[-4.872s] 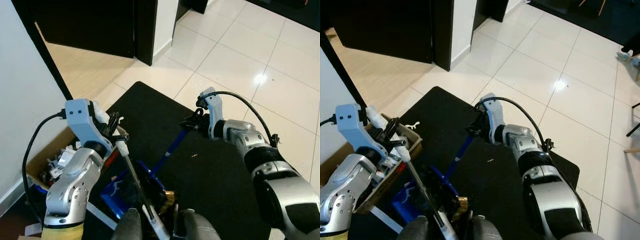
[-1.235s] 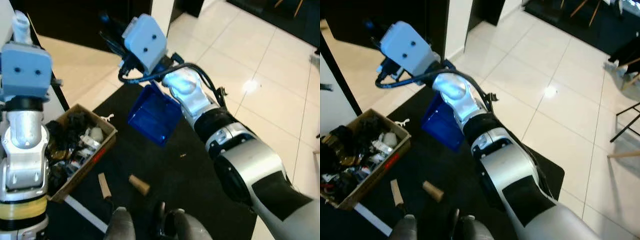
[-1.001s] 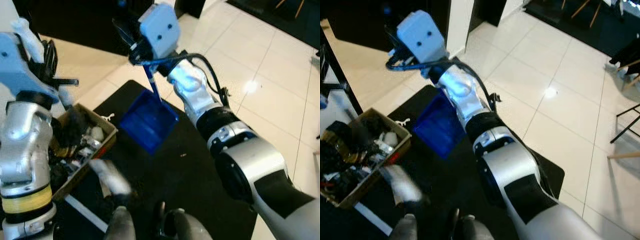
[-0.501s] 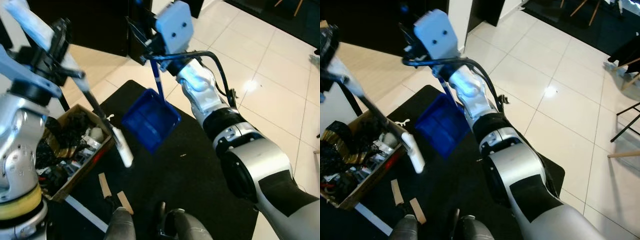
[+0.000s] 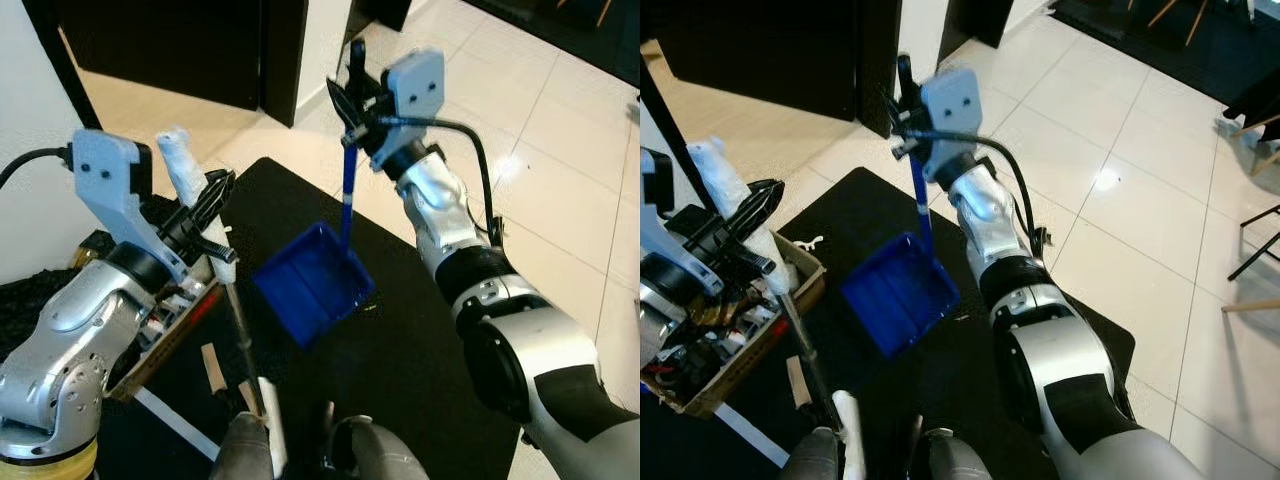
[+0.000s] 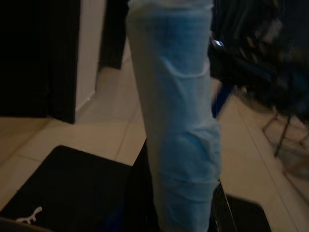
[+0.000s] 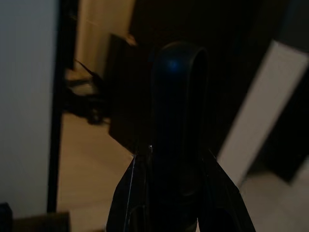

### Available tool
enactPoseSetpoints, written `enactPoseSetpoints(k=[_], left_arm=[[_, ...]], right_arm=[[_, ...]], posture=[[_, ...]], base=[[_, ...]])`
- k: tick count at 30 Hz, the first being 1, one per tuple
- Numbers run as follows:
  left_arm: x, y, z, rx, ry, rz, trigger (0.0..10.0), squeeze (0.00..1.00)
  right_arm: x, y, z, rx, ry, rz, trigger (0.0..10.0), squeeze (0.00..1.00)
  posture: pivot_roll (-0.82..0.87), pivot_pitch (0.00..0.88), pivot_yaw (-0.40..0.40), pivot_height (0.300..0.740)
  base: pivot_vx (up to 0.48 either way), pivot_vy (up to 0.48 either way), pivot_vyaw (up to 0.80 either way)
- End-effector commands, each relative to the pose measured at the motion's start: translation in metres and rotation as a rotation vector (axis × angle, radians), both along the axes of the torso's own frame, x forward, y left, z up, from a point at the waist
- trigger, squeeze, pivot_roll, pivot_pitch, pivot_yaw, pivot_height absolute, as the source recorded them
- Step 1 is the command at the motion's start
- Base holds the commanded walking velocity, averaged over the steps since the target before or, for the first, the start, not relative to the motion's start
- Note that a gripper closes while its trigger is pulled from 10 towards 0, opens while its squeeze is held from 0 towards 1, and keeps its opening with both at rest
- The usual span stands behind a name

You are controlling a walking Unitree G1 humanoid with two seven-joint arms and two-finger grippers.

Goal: Sweep floor

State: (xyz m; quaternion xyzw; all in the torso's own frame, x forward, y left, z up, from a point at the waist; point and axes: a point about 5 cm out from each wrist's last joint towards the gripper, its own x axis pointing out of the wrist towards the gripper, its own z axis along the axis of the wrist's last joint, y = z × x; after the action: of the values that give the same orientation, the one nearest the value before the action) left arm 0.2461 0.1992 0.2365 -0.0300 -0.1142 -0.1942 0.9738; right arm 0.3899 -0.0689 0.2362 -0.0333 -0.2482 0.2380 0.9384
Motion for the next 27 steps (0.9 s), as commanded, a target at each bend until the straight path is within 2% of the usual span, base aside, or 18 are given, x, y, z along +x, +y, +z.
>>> enactPoseSetpoints(k=[1,5,11,15,18,19,20,21,23,25,27], left_arm=[[-0.001,0.001,-0.007,-0.018,-0.019,0.024,10.0,0.0],[0.004,0.015,-0.045,-0.007,0.056,0.142,10.0,0.0],[0.007,0.027,-0.068,0.036,0.093,0.246,10.0,0.0],[0.007,0.028,-0.073,0.052,0.086,0.263,10.0,0.0],[0.005,0.028,-0.071,0.049,0.07,0.266,10.0,0.0],[0.005,0.03,-0.068,0.053,0.045,0.276,10.0,0.0],[0.005,0.03,-0.068,0.053,0.045,0.276,10.0,0.0],[0.005,0.033,-0.068,0.08,0.025,0.285,10.0,0.0],[0.005,0.034,-0.068,0.091,0.021,0.288,10.0,0.0],[0.007,0.04,-0.077,0.159,0.01,0.312,10.0,0.0],[0.007,0.041,-0.079,0.186,0.002,0.315,10.0,0.0]], right_arm=[[0.0,-0.01,-0.009,0.012,0.025,-0.046,10.0,0.0],[-0.005,-0.019,-0.044,0.006,0.126,-0.097,10.0,0.0],[-0.011,-0.025,-0.068,0.0,0.19,-0.133,10.0,0.0],[-0.014,-0.037,-0.08,0.007,0.235,-0.181,10.0,0.0],[-0.014,-0.047,-0.085,0.034,0.265,-0.206,10.0,0.0],[-0.016,-0.056,-0.092,0.047,0.296,-0.224,10.0,0.0],[-0.016,-0.056,-0.092,0.047,0.296,-0.224,10.0,0.0],[-0.021,-0.064,-0.1,0.034,0.293,-0.266,10.0,0.0],[-0.023,-0.066,-0.102,0.025,0.275,-0.291,10.0,0.0],[-0.032,-0.067,-0.123,0.016,0.349,-0.266,10.0,0.0],[-0.034,-0.067,-0.128,0.02,0.368,-0.262,10.0,0.0]], posture=[[0.34,0.19,-0.144,0.74],[0.33,0.197,-0.128,0.74],[0.32,0.205,-0.126,0.74],[0.31,0.212,-0.129,0.74],[0.31,0.216,-0.131,0.74],[0.3,0.221,-0.131,0.74],[0.3,0.221,-0.131,0.74],[0.3,0.224,-0.13,0.74],[0.3,0.224,-0.128,0.74],[0.29,0.226,-0.12,0.74],[0.29,0.225,-0.119,0.74]], base=[[0.0,0.0,0.0],[0.0,0.0,0.0],[0.0,0.0,0.0],[0.0,0.0,0.0],[0.0,0.0,0.0],[0.0,0.0,0.0],[0.0,0.0,0.0],[0.0,0.0,0.0],[0.0,0.0,0.0],[0.0,0.0,0.0],[0.0,0.0,0.0]])
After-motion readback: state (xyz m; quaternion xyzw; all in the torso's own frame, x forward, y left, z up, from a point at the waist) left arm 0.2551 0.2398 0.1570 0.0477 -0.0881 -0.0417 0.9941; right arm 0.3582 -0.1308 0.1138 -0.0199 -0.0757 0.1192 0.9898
